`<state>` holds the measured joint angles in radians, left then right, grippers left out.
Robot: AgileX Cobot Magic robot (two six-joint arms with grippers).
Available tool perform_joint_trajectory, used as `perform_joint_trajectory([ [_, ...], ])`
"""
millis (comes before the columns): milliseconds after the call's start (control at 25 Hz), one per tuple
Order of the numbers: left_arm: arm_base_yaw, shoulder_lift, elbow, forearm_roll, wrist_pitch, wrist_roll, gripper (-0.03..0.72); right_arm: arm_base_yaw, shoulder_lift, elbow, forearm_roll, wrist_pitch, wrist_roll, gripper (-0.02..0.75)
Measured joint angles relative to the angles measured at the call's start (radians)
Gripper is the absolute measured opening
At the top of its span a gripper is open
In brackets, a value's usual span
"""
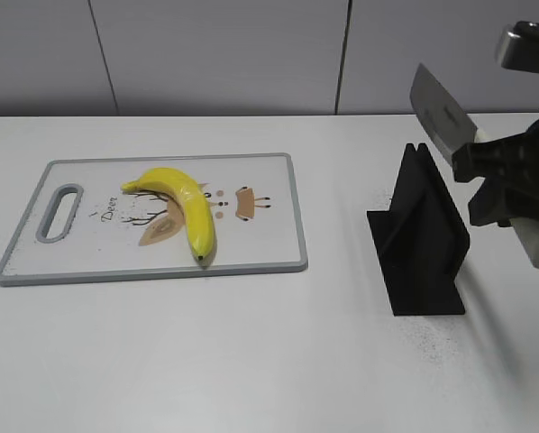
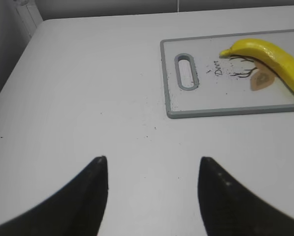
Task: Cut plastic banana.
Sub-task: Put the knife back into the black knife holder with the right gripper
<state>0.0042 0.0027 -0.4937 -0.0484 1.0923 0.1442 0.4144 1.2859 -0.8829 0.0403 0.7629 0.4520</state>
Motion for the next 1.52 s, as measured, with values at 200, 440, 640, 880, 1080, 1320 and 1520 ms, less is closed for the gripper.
perform_joint_trajectory([
  [200, 0.0, -0.007, 0.0, 0.0, -0.001, 0.0, 0.563, 0.0, 0.0, 0.039, -0.013, -0.038, 0.017, 0.194],
  [440, 0.0, -0.007, 0.0, 0.0, -0.001, 0.0, 0.563, 0.0, 0.0, 0.084, -0.022, -0.075, 0.019, 0.194],
  [640, 0.0, -0.007, 0.0, 0.0, -0.001, 0.0, 0.563, 0.0, 0.006, 0.091, -0.027, -0.097, 0.011, 0.194],
  [880, 0.0, -0.007, 0.0, 0.0, -0.001, 0.0, 0.563, 0.0, 0.016, 0.091, -0.027, -0.128, -0.022, 0.194],
  [1080, 0.0, -0.007, 0.0, 0.0, -0.001, 0.0, 0.563, 0.0, 0.02, 0.091, -0.028, -0.129, -0.026, 0.194],
  [1320, 0.0, -0.007, 0.0, 0.0, -0.001, 0.0, 0.563, 0.0, 0.088, 0.091, -0.04, -0.135, -0.028, 0.194],
  [1520, 0.0, -0.007, 0.0, 0.0, -0.001, 0.0, 0.563, 0.0, 0.14, 0.092, -0.03, -0.126, -0.029, 0.194],
])
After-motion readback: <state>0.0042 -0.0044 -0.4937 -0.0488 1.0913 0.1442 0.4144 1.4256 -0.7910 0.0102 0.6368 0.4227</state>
